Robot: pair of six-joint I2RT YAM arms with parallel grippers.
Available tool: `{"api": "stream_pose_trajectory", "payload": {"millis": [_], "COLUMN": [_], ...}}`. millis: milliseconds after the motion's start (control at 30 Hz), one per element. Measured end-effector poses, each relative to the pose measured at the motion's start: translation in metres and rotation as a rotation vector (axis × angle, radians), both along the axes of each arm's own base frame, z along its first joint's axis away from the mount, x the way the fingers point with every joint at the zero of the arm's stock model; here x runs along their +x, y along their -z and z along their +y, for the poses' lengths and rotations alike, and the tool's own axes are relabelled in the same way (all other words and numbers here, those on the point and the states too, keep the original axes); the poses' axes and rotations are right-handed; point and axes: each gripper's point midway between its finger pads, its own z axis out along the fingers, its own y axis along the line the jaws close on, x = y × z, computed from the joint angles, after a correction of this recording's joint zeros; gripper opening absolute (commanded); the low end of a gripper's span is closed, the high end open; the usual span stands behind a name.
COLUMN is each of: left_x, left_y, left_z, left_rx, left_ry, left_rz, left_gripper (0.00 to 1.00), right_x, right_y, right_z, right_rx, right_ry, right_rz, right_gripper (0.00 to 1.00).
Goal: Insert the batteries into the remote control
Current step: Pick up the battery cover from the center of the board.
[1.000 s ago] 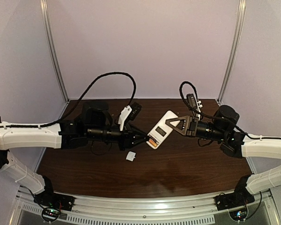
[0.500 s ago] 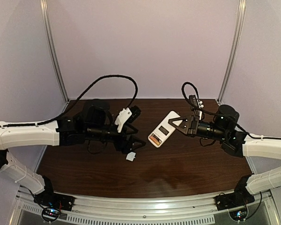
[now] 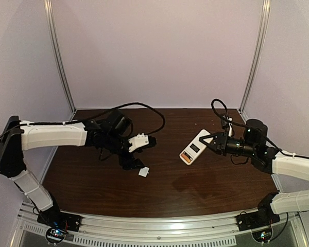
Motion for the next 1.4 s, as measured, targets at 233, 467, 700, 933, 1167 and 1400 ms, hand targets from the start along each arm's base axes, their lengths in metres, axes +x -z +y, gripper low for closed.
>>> {"api": "stream_pose_trajectory", "payload": {"millis": [233, 467, 700, 933, 1167, 1400], "left_x": [0.01, 0.025, 0.025, 0.024, 0.027, 0.021], "left_y": [0.06, 0.086, 0.097, 0.112, 0.113, 0.115], "left_z": [0.016, 0.013, 0.011, 0.009, 0.006, 0.005], "left_rx": [0.196, 0.253, 0.267, 0.28, 0.283, 0.295], "left_ry": [0.154, 0.24, 0.296, 0.326, 0.343, 0.349], "left_rz": [0.04, 0.051, 0.066, 0.09, 0.09, 0.097], "left_gripper": [0.72, 0.74, 0.88, 0.88, 0.74, 0.6], "right_x": [-0.003, -0.003, -0.003, 0.0, 0.001, 0.002], "right_y": [0.011, 0.015, 0.014, 0.019, 0.02, 0.024], "right_z": [-0.005, -0.009, -0.009, -0.008, -0.008, -0.007], "right_rx": [-0.004, 0.003, 0.018, 0.021, 0.025, 0.022], "right_ry": [-0.01, -0.014, -0.022, -0.024, -0.025, -0.029], "right_rz": [0.024, 0.029, 0.028, 0.043, 0.039, 0.048], "right_gripper": [0.0, 0.0, 0.0, 0.0, 0.0, 0.0]}}
